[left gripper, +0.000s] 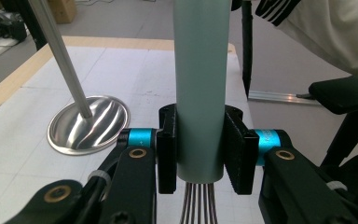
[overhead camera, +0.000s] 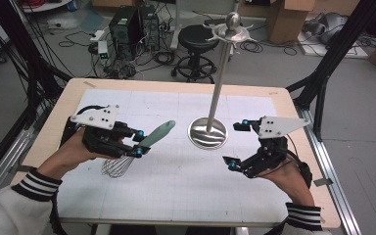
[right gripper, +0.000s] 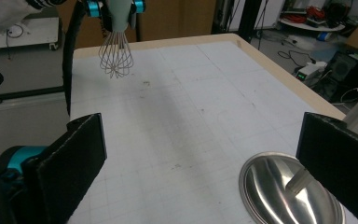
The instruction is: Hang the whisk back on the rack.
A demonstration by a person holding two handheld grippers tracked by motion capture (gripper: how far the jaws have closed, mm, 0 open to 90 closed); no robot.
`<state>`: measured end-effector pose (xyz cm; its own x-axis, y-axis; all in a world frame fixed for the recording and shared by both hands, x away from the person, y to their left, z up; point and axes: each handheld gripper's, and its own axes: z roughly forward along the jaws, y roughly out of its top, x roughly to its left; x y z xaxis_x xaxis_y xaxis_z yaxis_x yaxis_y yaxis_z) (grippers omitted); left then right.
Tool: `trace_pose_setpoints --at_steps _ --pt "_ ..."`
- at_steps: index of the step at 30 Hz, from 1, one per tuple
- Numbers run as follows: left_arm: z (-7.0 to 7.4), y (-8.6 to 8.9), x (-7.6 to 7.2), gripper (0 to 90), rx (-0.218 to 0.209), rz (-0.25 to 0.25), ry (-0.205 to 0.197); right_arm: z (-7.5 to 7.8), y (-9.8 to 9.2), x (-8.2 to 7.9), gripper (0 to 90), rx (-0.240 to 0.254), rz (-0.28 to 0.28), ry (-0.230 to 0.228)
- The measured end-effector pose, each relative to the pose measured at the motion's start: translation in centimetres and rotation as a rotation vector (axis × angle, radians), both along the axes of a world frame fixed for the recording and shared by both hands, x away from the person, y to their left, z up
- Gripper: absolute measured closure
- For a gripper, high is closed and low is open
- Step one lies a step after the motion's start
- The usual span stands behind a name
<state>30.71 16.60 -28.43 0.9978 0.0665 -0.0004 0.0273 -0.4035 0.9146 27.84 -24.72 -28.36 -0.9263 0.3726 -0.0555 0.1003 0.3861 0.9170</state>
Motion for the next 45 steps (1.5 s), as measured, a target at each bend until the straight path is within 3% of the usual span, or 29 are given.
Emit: trace_pose_setpoints --at_steps 7,22,32,38,43,45 --pt "0.1 -0.4 -0.1 69.2 -0.014 -0.017 -0.001 0.7 1.4 0.4 0.5 -0.009 0.046 -0.008" --pt "0.1 -2.0 -0.3 69.3 -0.045 -0.06 -0.003 2.6 4.4 1.1 0.6 0.022 0.178 -0.042" --pt "0.7 -3.5 -0.4 69.2 -0.06 -0.091 -0.017 3.0 6.5 1.3 0.6 0.044 0.278 -0.027" --pt "0.7 -4.1 -0.5 69.2 -0.064 -0.103 -0.017 2.9 7.6 1.4 0.6 0.045 0.308 -0.019" --pt "0.7 -4.4 -0.6 69.2 -0.075 -0.111 -0.015 2.9 8.3 1.4 0.7 0.08 0.355 -0.012" --pt "0.8 -4.5 -0.6 69.2 -0.071 -0.116 -0.02 2.9 8.4 1.3 7.4 0.09 0.368 -0.014"
